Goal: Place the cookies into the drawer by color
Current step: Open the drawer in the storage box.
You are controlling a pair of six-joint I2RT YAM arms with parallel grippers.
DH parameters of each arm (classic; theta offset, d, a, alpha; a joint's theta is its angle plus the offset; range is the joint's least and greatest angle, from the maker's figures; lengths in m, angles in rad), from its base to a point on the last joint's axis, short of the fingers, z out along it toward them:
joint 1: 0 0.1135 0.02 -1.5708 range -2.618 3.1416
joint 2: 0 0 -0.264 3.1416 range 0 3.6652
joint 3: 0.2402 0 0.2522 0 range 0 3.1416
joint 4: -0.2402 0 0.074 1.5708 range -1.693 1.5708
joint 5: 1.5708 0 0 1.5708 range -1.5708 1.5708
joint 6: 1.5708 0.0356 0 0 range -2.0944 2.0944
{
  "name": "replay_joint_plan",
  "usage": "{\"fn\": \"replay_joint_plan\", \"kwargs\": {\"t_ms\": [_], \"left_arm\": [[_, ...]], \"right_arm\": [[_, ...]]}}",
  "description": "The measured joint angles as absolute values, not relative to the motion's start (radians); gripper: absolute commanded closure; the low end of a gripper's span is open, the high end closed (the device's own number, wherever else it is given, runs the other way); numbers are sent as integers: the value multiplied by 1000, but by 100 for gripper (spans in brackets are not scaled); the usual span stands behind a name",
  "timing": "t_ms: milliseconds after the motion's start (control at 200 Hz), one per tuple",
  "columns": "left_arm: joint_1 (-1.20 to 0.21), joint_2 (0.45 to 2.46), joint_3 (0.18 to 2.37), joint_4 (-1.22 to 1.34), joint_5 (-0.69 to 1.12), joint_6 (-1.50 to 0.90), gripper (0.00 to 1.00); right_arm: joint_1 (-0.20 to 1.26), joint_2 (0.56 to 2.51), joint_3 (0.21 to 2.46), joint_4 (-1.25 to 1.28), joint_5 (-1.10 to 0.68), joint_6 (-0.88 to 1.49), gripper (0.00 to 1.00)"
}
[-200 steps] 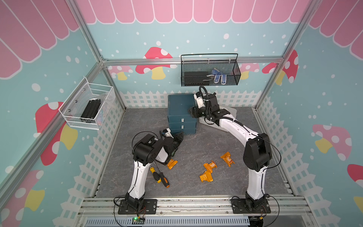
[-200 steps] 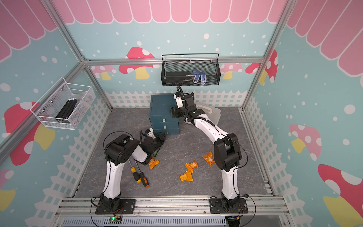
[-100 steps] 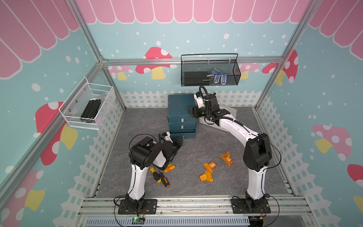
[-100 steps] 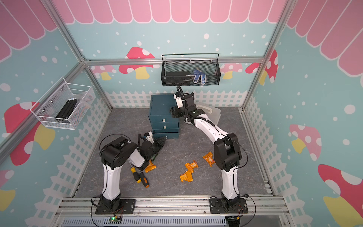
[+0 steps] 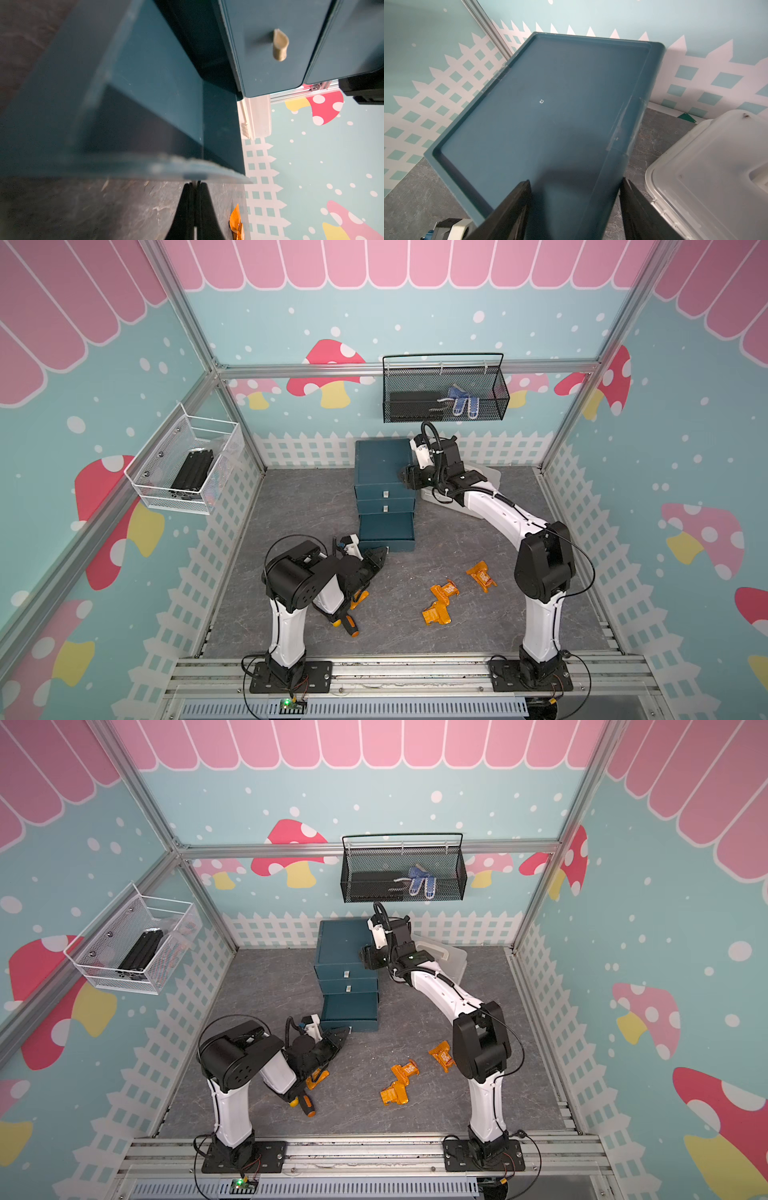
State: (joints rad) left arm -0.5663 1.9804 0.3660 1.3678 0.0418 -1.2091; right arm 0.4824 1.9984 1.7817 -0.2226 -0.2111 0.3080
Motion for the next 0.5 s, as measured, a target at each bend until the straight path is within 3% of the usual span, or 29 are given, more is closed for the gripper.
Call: {"fn": "replay_joint_plan", "kwargs": {"t_ms": [500], "left_arm": [[-630, 1956, 266, 1430, -1, -1227, 100]], "right_arm": [[482, 1998, 1782, -224, -211, 308, 31]]}}
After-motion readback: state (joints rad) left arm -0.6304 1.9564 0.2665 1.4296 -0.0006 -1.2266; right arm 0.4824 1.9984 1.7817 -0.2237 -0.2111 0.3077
